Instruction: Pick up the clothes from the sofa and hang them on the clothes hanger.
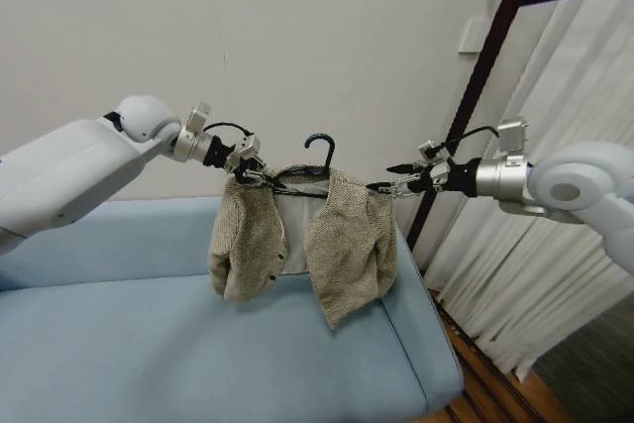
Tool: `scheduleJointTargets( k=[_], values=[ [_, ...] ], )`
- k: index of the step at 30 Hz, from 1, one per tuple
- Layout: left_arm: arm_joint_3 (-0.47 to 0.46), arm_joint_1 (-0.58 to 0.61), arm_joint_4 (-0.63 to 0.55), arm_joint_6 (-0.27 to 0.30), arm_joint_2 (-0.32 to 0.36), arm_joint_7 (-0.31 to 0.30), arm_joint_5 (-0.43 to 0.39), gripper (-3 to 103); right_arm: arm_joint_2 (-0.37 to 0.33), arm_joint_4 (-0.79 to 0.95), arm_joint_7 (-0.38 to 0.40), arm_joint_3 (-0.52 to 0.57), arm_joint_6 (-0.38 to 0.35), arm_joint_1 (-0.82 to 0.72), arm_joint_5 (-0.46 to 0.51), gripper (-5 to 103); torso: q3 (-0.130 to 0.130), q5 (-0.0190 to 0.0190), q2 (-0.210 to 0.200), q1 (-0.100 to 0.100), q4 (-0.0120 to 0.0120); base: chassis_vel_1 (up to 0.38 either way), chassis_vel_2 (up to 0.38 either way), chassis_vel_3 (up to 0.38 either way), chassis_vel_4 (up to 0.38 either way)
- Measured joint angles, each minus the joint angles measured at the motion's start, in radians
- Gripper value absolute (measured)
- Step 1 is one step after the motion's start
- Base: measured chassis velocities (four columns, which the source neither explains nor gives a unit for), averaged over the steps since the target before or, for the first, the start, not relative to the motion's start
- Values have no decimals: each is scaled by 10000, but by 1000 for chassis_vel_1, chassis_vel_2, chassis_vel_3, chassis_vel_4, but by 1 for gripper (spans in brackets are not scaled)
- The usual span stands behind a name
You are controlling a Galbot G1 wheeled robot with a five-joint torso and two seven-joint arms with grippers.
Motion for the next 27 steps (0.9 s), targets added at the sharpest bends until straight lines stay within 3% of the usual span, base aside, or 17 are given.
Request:
scheduleJointTargets(
  k=[24, 27],
  values=[
    [46, 161, 143, -112, -405, 105, 45, 8, 1101, -585, -18, -884, -198, 361, -248, 101, 1, 2, 0, 2, -3, 0, 0, 0, 0],
    [52, 201, 187, -199, -420, 180, 88, 8, 1053, -588, -118, -930, -182, 321, -299, 91, 1, 1, 0, 2, -3, 0, 0, 0, 0]
  ],
)
